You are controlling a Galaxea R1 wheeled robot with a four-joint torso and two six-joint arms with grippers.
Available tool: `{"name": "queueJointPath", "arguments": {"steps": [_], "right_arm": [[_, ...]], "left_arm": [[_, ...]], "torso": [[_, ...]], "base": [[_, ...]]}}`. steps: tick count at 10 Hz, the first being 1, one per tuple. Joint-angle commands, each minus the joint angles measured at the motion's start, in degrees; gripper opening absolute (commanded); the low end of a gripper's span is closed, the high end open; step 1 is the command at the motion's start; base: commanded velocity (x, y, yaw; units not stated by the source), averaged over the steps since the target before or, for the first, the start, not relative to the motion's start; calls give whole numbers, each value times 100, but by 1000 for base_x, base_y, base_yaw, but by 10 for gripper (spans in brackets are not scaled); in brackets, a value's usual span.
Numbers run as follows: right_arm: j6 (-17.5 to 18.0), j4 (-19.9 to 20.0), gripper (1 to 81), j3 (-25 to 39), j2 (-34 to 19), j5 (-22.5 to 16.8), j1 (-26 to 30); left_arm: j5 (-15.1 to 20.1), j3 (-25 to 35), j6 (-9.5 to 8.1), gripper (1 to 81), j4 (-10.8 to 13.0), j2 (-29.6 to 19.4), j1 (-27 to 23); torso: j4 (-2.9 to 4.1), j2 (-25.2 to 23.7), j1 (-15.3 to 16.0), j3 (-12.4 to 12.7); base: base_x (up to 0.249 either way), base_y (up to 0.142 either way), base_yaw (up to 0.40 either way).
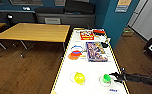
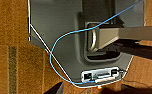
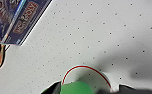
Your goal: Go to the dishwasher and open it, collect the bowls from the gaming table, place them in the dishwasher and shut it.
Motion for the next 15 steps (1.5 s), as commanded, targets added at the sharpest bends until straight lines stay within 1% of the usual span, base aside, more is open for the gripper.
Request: {"name": "queueJointPath", "arguments": {"steps": [1,4,6,10,12,15], "right_arm": [[32,140,811,-132,-62,-142,770],[58,113,811,-298,131,-46,657],[49,105,811,-248,97,-20,630],[67,140,811,377,-562,-72,929],[67,140,811,623,-808,-46,894],[58,113,811,1010,-1195,-2,631]], "left_arm": [[414,20,-2,811,-24,-77,77],[423,20,-2,811,-24,-77,121],[414,20,6,811,-24,-77,121],[414,20,6,811,2,-24,121],[414,20,6,811,2,-15,121],[414,20,6,811,37,-7,112]], "torso": [[0,0,0,-2],[0,0,0,-2],[0,0,0,-5],[0,0,0,-5],[0,0,0,-5],[0,0,0,-5]], "base": [[0,0,0],[0,0,0],[0,0,0],[0,0,0],[0,0,0],[0,0,0]]}}
